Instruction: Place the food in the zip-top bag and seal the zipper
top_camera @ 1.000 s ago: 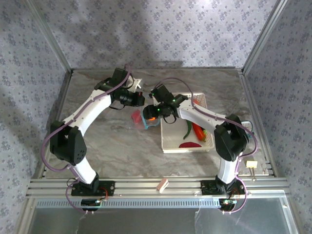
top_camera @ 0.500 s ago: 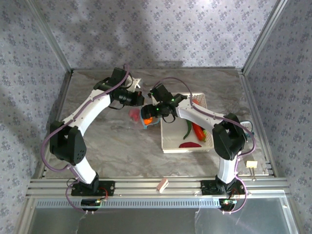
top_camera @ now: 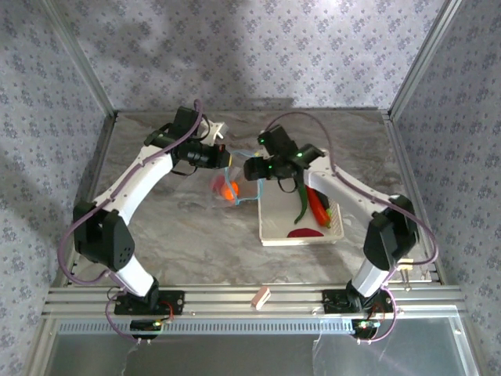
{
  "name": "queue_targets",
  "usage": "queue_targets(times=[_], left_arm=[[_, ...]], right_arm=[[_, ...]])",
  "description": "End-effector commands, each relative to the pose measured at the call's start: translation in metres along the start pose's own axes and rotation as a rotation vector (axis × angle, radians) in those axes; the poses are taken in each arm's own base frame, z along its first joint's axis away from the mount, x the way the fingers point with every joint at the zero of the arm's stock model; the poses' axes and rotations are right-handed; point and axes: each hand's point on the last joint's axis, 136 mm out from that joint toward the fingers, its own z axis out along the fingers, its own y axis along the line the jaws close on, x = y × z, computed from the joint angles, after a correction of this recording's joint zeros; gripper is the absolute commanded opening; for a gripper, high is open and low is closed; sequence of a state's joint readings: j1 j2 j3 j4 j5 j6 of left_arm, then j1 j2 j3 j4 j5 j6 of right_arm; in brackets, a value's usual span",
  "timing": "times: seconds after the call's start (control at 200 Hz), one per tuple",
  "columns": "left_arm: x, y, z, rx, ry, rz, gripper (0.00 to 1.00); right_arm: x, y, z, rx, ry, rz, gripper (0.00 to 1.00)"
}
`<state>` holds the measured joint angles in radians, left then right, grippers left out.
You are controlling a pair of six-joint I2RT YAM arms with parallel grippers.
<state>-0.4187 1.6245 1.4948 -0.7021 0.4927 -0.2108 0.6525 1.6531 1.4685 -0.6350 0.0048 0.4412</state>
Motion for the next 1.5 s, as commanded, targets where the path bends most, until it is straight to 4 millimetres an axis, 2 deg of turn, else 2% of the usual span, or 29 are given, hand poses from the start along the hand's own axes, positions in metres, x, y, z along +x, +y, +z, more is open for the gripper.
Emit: queue_targets(times=[0.0, 0.095, 0.175, 0.245, 0.51, 0.78, 0.91, 1.284, 1.494], left_arm=[[-0.005, -0.009, -0.01, 0.039, -0.029, 0.002, 0.0], [-0.005, -0.009, -0.01, 0.042, -0.029, -0.001, 0.0], [-0.004, -0.01, -0.011, 0.042, -0.03, -0.001, 0.0], [-0.004, -0.011, -0.012, 0.043, -0.032, 0.0, 0.0], [-0.002, -0.008, -0.007, 0.043, -0.02, -0.011, 0.0], [0.004, 0.0, 0.001, 0.025, 0.006, -0.011, 0.0], [0.005, 0.001, 0.004, 0.025, 0.014, -0.014, 0.0], [0.003, 0.001, 0.006, 0.027, 0.015, -0.014, 0.0], [0.002, 0.001, 0.006, 0.029, 0.015, -0.014, 0.0]], right_arm=[[0.029, -0.059, -0.008, 0.213, 0.115, 0.012, 0.76], [0.046, -0.086, -0.005, 0.296, 0.183, 0.028, 0.74], [0.062, -0.104, 0.001, 0.341, 0.244, 0.049, 0.63], [0.075, -0.114, 0.008, 0.363, 0.297, 0.069, 0.57], [0.106, -0.127, 0.036, 0.384, 0.399, 0.132, 0.51], [0.127, -0.14, 0.047, 0.435, 0.45, 0.156, 0.51], [0.135, -0.147, 0.052, 0.459, 0.471, 0.161, 0.51], [0.142, -0.157, 0.065, 0.465, 0.489, 0.189, 0.51], [0.137, -0.158, 0.075, 0.457, 0.475, 0.196, 0.43]])
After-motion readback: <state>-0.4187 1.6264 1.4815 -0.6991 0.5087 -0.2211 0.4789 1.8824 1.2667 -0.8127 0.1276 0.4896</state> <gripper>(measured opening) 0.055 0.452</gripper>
